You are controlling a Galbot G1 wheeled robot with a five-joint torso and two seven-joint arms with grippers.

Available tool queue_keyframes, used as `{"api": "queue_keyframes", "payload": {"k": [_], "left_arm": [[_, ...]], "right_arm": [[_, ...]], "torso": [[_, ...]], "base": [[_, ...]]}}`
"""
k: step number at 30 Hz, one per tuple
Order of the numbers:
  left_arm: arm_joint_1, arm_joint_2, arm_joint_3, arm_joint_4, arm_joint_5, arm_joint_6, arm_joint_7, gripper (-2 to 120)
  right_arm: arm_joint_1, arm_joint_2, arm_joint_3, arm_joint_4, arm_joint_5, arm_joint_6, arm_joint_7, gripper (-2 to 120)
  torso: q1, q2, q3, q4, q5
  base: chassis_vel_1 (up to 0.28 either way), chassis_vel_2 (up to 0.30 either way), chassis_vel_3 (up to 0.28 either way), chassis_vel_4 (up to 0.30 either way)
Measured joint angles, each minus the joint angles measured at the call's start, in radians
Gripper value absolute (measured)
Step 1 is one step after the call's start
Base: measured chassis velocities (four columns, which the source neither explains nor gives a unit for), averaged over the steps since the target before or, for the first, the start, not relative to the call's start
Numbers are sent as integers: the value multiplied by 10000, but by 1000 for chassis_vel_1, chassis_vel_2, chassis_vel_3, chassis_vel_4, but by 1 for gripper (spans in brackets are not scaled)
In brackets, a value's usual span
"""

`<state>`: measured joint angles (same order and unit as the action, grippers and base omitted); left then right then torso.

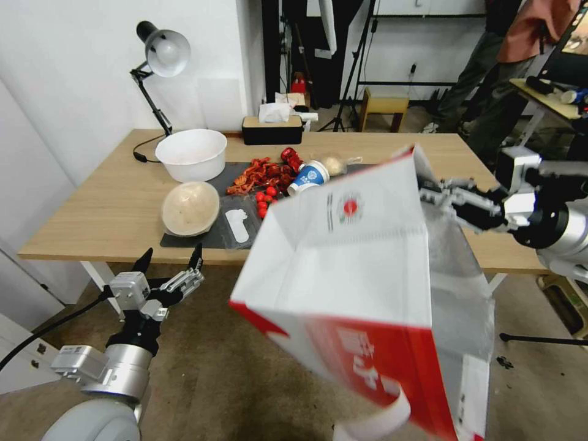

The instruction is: Pick up the food delivery bag from the floor and place it on the table.

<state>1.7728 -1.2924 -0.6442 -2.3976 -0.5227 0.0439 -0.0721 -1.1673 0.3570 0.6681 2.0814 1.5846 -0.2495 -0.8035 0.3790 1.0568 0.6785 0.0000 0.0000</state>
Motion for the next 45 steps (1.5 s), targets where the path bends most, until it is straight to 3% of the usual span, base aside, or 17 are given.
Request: {"api": "queue_keyframes", "payload": {"k": [2,5,6,9,10,12,17,20,30,45], "left_arm": [[6,-8,0,-12,7,-1,-4,100],[25,-1,-16,-36,24,-6,-31,100],[25,-1,-16,-36,24,-6,-31,100],[38,-16,20,-38,83,-11,-33,100],[38,-16,20,-38,83,-11,-33,100],[17,8,87,-5,97,-16,-29,100],[7,43,126,36,99,-31,-19,100],[22,60,120,38,99,-57,-12,100],[24,60,123,70,123,-73,-8,100],[-63,110,140,280,138,-113,-12,100]], "right_arm": [[7,-1,119,157,362,75,460,0],[137,-163,728,844,1653,484,2845,0],[137,-163,728,844,1653,484,2845,0],[385,-187,1071,1209,2588,924,5428,0],[385,-187,1071,1209,2588,924,5428,0],[425,-180,1473,1379,3082,1234,7328,0],[517,-153,1599,1399,3352,1488,8819,0],[1107,-31,1005,1078,3410,1649,10318,0],[1851,-29,448,12,4018,1485,12065,0],[2577,353,-76,-674,4426,1085,12167,0]], "torso": [[0,0,-1,1,-1],[-2,-1,-2,0,-1],[-2,-1,-2,0,-1],[-2,-3,-2,1,-1],[-2,-3,-2,1,-1],[-2,-3,-2,-1,-1],[-2,-3,-2,-1,0],[-2,-4,-2,0,3],[-1,-5,-2,0,0],[-1,-5,-3,1,0]], "base": [[0,0,0,0],[0,0,0,0],[0,0,0,0],[0,0,0,0],[0,0,0,0],[0,0,0,0],[0,0,0,0],[0,0,0,0],[0,0,0,0],[0,0,0,0]]}}
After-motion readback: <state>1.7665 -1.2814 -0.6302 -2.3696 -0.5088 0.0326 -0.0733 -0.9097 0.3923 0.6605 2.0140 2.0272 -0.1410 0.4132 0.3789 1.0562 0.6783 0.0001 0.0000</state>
